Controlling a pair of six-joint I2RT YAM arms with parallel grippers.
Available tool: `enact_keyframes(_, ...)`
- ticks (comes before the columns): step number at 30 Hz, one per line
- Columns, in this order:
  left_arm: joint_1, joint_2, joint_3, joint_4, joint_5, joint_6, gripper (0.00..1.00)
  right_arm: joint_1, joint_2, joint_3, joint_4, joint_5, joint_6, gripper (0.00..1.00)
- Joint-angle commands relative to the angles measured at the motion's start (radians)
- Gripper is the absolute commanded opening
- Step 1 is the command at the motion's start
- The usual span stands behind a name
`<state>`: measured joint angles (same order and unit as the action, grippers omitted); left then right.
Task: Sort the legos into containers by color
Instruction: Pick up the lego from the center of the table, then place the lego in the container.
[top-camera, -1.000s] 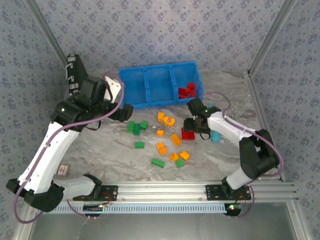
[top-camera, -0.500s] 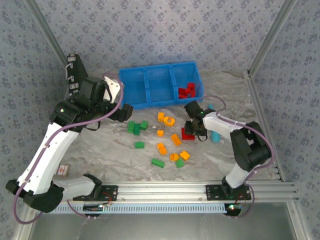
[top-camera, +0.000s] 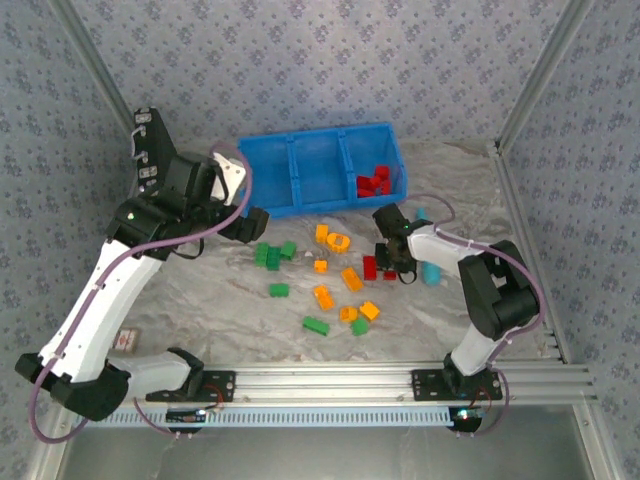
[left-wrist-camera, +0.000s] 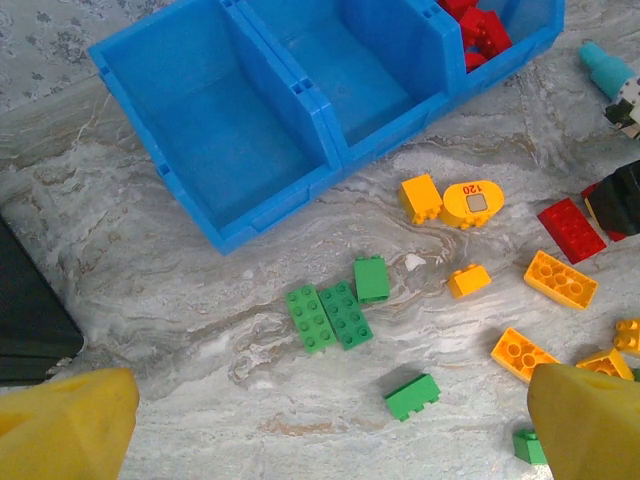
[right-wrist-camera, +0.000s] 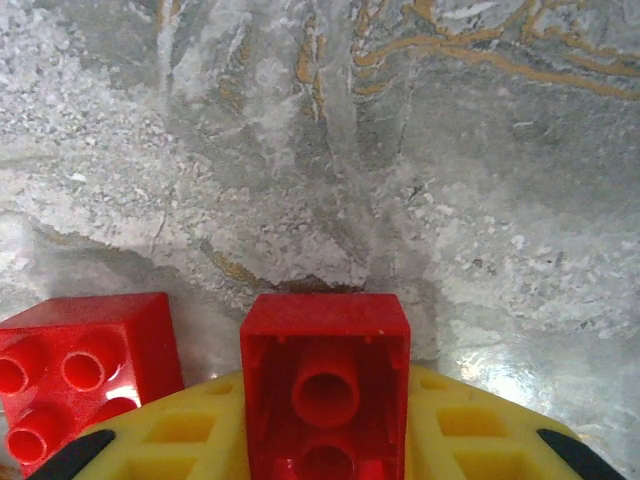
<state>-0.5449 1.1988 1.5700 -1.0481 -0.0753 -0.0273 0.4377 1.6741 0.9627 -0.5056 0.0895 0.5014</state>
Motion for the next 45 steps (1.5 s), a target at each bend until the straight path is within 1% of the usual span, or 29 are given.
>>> enact_keyframes(1,0.003,-0.003,0.044,-0.009,-0.011,-0.011,1.00,-0.019,-0.035,0.051,-0.087,0.009,-0.035,0.29)
enact_keyframes(5,0.004,0.000,0.047,-0.007,-0.022,-0.007,1.00,-0.031,-0.047,0.197,-0.156,0.018,-0.092,0.29)
enact_keyframes(9,0.004,0.013,0.053,-0.007,-0.030,0.006,1.00,-0.043,0.000,0.372,-0.174,0.022,-0.152,0.28)
enact_keyframes(12,0.005,0.016,0.046,0.017,-0.040,0.016,1.00,-0.061,0.070,0.496,-0.173,0.058,-0.193,0.28)
enact_keyframes(14,0.006,0.026,0.037,0.026,-0.061,0.021,1.00,-0.084,0.122,0.563,-0.139,0.060,-0.204,0.29)
enact_keyframes(17,0.010,0.039,0.031,0.021,-0.064,0.020,1.00,-0.109,0.207,0.645,-0.073,0.042,-0.217,0.29)
enact_keyframes(20,0.014,0.042,0.025,0.030,-0.072,0.020,1.00,-0.124,0.303,0.750,-0.051,0.028,-0.231,0.28)
enact_keyframes(23,0.029,0.056,0.027,0.027,-0.096,0.021,1.00,-0.134,0.394,0.852,-0.041,0.011,-0.233,0.28)
enact_keyframes(29,0.056,0.097,0.044,0.031,-0.077,0.029,1.00,-0.138,0.536,1.015,-0.054,-0.045,-0.227,0.31)
enact_keyframes(33,0.059,0.114,0.058,0.027,-0.065,0.034,1.00,-0.136,0.577,1.057,-0.059,-0.065,-0.228,0.38)
enact_keyframes(38,0.059,0.111,0.061,0.022,-0.063,0.033,1.00,-0.137,0.569,1.057,-0.069,-0.066,-0.228,0.48)
enact_keyframes(41,0.059,0.099,0.059,0.022,-0.062,0.033,1.00,-0.133,0.524,1.024,-0.068,-0.065,-0.233,0.51)
enact_keyframes(45,0.059,0.076,0.049,0.026,-0.049,0.026,1.00,-0.119,0.422,0.932,-0.072,-0.057,-0.236,0.52)
